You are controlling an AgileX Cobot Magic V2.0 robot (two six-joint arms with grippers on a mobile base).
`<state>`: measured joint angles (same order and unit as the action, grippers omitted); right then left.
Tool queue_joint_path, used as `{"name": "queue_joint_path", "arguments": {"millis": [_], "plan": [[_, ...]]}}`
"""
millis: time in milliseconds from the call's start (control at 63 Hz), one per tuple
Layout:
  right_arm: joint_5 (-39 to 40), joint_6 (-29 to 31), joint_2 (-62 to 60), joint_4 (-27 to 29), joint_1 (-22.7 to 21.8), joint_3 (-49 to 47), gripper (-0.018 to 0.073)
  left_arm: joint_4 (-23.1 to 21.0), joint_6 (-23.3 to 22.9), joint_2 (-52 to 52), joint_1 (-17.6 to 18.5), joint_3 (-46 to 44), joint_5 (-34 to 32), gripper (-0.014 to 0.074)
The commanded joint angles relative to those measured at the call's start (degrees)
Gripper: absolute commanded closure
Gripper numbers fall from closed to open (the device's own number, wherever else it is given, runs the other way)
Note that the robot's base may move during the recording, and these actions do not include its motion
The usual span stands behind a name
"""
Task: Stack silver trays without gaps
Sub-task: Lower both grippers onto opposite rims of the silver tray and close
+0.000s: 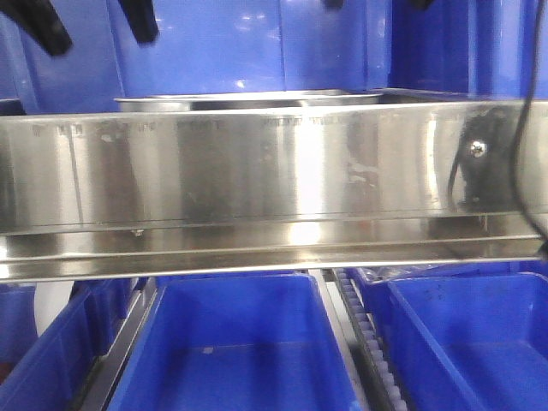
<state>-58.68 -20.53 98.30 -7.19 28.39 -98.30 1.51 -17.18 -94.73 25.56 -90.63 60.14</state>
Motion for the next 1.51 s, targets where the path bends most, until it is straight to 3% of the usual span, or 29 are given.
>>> {"name": "queue_joint_path", "arguments": {"millis": [0,349,1126,1491], "plan": [[2.7,-0.8,-0.3,-1.1,-0.6,-2.2,-0.0054,0.3,-1.0,1.1,0.0,-2.2,-2.2,0.0162],[7.8,-1.2,4.7,-0.2,-1.3,-2.3,-0.0054,0.8,-3.2,-0.6,0.0,-2.2,-4.9,0.0162],[9.7,-1.2,10.3,1.3,-1.3,-2.4,-0.0054,2.3,-4.0,-1.5,0.0,-2.2,-6.0,0.0162],[9.4,-1.2,10.2,1.3,-1.3,-2.4,-0.0054,1.7,-8.4,-4.0,-1.0,-2.1,-4.9,0.0162]]}}
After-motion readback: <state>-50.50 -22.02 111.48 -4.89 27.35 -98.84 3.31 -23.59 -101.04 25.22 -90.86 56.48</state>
